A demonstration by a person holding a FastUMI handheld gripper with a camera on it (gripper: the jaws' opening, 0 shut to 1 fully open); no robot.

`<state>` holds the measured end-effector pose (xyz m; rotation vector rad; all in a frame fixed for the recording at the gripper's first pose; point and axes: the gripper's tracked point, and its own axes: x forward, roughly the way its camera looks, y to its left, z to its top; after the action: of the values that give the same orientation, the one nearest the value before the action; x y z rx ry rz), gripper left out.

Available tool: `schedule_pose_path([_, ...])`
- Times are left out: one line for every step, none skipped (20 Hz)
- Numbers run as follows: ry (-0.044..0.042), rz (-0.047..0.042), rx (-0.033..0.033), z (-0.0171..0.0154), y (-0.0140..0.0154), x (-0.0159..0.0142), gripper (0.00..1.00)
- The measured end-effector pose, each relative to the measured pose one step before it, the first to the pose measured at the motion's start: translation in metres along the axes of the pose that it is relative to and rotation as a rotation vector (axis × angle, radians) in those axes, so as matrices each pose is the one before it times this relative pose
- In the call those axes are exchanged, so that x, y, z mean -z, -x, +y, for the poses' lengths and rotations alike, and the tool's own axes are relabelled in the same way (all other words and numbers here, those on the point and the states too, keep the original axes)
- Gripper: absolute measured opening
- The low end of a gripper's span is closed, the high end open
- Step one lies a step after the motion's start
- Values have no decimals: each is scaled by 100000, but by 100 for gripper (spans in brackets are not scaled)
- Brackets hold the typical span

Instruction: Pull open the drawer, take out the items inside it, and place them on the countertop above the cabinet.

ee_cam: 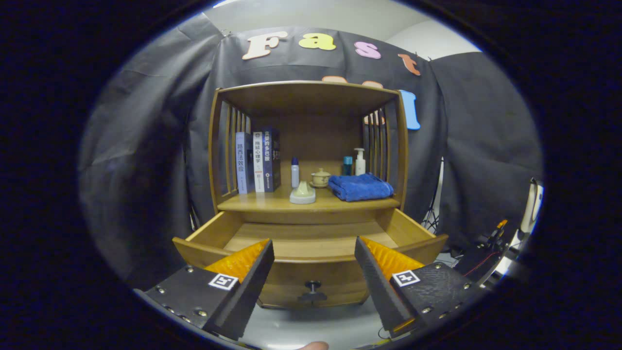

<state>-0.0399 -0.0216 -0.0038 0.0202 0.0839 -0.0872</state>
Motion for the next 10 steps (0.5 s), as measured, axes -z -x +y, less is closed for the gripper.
schedule_pose_path([-1643, 377, -276, -120, 205, 1023, 99])
schedule_pose_path([-1590, -479, 782, -210, -235, 181, 99])
schedule_pose_path([-1641, -110, 870, -402, 225, 636, 99])
schedule_pose_path([-1304, -549, 483, -214, 81, 714, 99])
schedule_pose_path([-795, 289, 492, -163, 14, 556, 99])
schedule_pose_path([-42, 720, 336, -137, -115, 772, 99])
schedule_pose_path([695, 846, 496, -157, -106, 453, 99])
schedule_pose_path([857, 879, 436, -146, 5, 375, 99])
schedule_pose_path([389, 114, 140, -12, -164, 252, 99])
schedule_pose_path([-129, 356, -133, 16, -133, 223, 99])
